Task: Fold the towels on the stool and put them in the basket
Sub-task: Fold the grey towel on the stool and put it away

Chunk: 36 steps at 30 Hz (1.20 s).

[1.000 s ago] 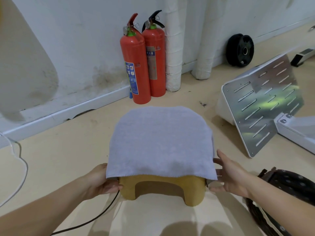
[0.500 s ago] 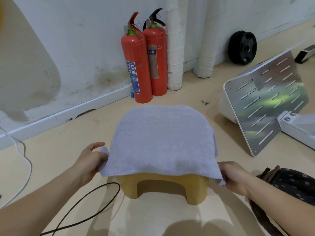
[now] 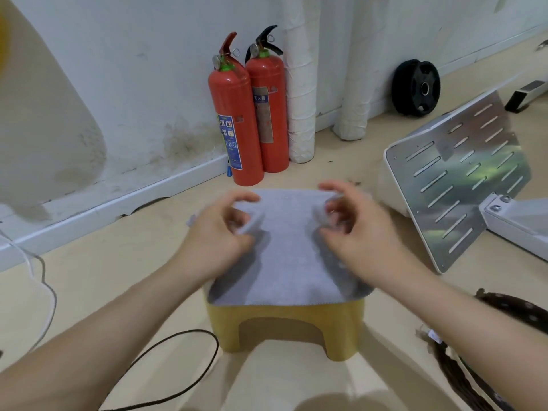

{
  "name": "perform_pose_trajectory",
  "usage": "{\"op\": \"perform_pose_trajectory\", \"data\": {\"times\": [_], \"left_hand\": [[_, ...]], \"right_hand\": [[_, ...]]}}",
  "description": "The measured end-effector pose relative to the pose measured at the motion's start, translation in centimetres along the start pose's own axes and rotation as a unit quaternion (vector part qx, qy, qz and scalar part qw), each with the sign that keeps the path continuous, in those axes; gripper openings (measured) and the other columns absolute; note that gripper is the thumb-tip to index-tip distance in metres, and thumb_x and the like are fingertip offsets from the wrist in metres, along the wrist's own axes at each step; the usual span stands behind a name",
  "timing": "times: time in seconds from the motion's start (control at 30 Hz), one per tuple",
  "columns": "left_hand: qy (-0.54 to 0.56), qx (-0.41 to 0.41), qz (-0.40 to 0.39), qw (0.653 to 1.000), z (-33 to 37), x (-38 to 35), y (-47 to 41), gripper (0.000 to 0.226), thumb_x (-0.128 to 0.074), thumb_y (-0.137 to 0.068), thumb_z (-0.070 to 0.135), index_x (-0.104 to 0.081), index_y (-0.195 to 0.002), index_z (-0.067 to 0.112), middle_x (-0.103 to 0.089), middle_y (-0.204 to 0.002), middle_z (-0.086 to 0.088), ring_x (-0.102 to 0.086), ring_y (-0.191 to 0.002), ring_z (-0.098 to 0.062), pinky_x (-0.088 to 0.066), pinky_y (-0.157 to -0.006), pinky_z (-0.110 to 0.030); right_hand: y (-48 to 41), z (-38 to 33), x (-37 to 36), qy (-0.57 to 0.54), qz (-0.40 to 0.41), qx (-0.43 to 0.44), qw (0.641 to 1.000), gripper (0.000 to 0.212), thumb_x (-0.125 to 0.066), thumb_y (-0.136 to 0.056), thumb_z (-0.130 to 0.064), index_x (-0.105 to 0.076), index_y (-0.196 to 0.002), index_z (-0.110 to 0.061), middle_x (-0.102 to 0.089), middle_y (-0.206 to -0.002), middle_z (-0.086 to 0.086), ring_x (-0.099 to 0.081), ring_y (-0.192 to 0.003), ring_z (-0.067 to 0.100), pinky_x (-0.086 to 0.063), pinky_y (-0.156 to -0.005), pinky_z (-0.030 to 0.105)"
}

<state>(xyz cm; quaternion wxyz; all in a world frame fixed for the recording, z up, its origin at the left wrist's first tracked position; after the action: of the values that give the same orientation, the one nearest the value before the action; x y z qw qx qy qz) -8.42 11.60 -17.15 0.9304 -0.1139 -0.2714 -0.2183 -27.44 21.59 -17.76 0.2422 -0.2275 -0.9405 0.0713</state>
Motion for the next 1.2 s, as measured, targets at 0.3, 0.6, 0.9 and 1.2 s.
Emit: {"op": "perform_pose_trajectory", "data": {"times": [0.3, 0.6, 0.9, 1.2], "left_hand": [[-0.186, -0.042, -0.068, 0.979, -1.4, -3.4, 0.8, 0.036, -0.058, -0.09, 0.027, -0.052, -0.125, 0.027, -0.061, -0.07, 0.012, -0.054, -0.064, -0.002, -0.047, -0.068, -0.026], [0.008, 0.051, -0.027, 0.998, 0.8, -3.4, 0.7, 0.005, -0.069, -0.082, 0.016, -0.073, -0.082, 0.019, -0.07, -0.067, 0.004, -0.058, -0.058, -0.001, -0.047, -0.061, -0.017], [0.268, 0.057, -0.024, 0.962, 4.6, -3.0, 1.5, 0.029, -0.069, -0.082, 0.002, -0.068, -0.109, 0.013, -0.069, -0.077, -0.01, -0.059, -0.063, -0.01, -0.048, -0.059, -0.015], [0.187, -0.022, -0.032, 0.982, 5.0, -2.1, 1.4, 0.018, -0.06, -0.089, 0.001, -0.07, -0.1, 0.01, -0.069, -0.06, 0.001, -0.062, -0.054, -0.006, -0.043, -0.053, -0.01]], "right_hand": [[1.9, 1.9, -3.0, 0.264, -0.108, 0.053, 0.957, 0.017, -0.059, -0.089, -0.032, -0.052, -0.1, -0.021, -0.052, -0.088, -0.007, -0.051, -0.082, 0.014, -0.037, -0.069, 0.026], [0.6, 1.2, -2.8, -0.02, -0.05, -0.064, 0.996, 0.016, -0.062, -0.091, -0.023, -0.074, -0.083, -0.017, -0.07, -0.072, -0.009, -0.06, -0.068, 0.003, -0.046, -0.065, 0.016], [0.4, -1.6, -2.3, -0.245, -0.024, -0.13, 0.96, 0.011, -0.063, -0.087, -0.003, -0.068, -0.088, -0.012, -0.065, -0.068, 0.0, -0.056, -0.055, 0.002, -0.042, -0.056, 0.015], [0.8, -2.2, -1.7, -0.232, -0.019, -0.082, 0.969, 0.007, -0.065, -0.088, -0.013, -0.071, -0.085, -0.013, -0.068, -0.064, -0.008, -0.057, -0.055, -0.003, -0.041, -0.054, 0.008]]}}
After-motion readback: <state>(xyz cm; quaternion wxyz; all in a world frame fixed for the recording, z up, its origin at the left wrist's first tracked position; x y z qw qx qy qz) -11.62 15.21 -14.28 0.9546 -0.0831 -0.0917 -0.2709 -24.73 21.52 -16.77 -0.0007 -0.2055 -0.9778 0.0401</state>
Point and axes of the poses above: each hand's wrist, its own y-axis away from the middle knuckle, its own x-axis out of the back of the hand, z = x × y, the point moved 1 cm from there along -y, towards the middle knuckle
